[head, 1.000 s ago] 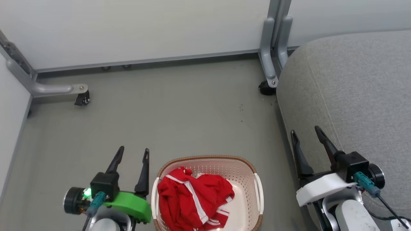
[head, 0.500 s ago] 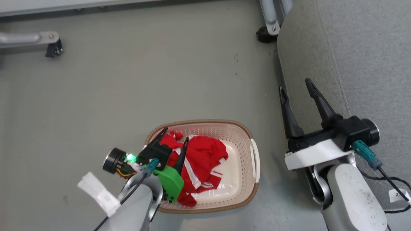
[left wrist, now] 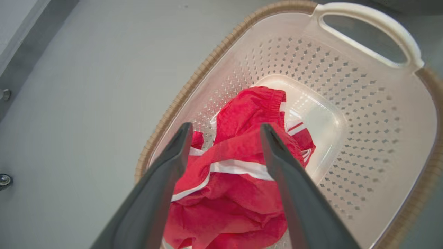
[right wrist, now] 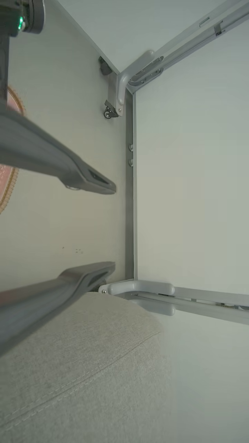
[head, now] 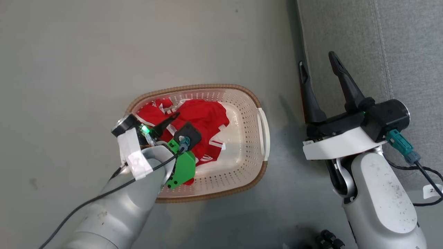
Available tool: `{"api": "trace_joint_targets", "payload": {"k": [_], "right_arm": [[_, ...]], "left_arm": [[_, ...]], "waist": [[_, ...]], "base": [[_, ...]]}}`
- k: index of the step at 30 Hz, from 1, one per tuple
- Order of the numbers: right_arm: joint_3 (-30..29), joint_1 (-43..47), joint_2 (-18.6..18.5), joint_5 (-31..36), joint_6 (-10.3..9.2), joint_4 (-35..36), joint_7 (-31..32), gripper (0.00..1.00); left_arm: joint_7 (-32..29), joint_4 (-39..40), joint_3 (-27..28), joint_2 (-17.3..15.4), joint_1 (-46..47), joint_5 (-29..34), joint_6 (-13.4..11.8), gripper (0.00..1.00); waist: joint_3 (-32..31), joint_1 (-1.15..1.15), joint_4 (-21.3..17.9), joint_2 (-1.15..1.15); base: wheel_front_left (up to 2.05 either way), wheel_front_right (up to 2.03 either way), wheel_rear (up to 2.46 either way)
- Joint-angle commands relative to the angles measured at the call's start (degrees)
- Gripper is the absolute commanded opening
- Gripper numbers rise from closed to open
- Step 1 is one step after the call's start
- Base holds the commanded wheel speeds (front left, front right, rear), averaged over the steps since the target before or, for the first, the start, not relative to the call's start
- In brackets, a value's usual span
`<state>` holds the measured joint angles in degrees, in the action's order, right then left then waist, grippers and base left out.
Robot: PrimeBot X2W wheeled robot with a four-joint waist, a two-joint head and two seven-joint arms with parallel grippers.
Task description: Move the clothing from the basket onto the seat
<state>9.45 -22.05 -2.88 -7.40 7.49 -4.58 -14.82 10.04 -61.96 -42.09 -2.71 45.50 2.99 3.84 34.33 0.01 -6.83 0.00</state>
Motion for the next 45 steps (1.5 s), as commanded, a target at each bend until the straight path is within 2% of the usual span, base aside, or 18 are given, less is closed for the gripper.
{"api": "trace_joint_targets", "payload": {"k": [1,8,18,31,32,33,34,40,45], "right_arm": [[0.2,-1.3,0.0,-0.6,0.0,0.1,-0.5,1.0],[1.1,-3.0,0.0,-2.0,0.0,1.5,-0.4,1.0],[2.3,-4.4,0.0,-4.2,0.0,2.2,-0.4,1.0],[3.5,-5.3,0.0,-5.8,0.0,2.9,-0.4,1.0],[3.6,-5.3,0.0,-5.9,0.0,3.0,-0.4,1.0],[3.6,-5.3,0.0,-6.0,0.0,3.0,-0.4,1.0],[3.6,-5.2,0.0,-6.1,0.0,3.0,-0.4,1.0],[3.1,-5.3,0.0,-5.4,0.0,3.0,-0.4,1.0],[2.6,-4.9,-0.1,-5.0,0.0,2.8,-0.4,1.0]], "left_arm": [[-0.7,-1.3,-0.7,-0.4,2.3,0.7,-0.4,1.0],[-6.1,-8.2,-4.9,-0.4,8.4,4.4,-1.2,1.0],[-11.4,-11.2,-7.6,-2.6,11.4,6.4,-2.3,1.0],[-21.2,-11.9,-9.4,-6.3,12.2,5.8,-0.2,1.0],[-21.7,-11.9,-9.4,-6.4,12.1,5.8,-0.2,0.71],[-22.4,-11.9,-9.4,-6.5,12.1,5.5,-0.1,0.27],[-23.3,-11.9,-9.3,-6.6,11.9,5.3,0.1,0.0],[-24.9,-11.9,-9.3,-6.8,11.2,4.0,0.4,0.0],[-19.9,-11.9,-7.7,-6.1,10.2,1.5,-0.4,0.0]], "waist": [[6.6,-0.01,-4.0,0.0],[11.3,-0.01,-5.7,0.0],[15.2,-0.01,-7.6,0.0],[19.1,-0.01,-10.5,0.0],[19.2,-0.01,-10.6,0.0],[19.3,-0.01,-10.8,0.0],[19.3,-0.01,-10.9,0.0],[19.0,-0.01,-11.1,0.0],[17.0,-0.01,-10.5,0.0]], "base": [[0.0,0.0,0.0],[0.0,0.0,0.0],[0.0,0.0,0.0],[0.0,0.0,0.0],[0.0,0.0,0.0],[0.0,0.0,0.0],[0.0,0.0,0.0],[0.0,0.0,0.0],[0.0,0.0,0.0]]}}
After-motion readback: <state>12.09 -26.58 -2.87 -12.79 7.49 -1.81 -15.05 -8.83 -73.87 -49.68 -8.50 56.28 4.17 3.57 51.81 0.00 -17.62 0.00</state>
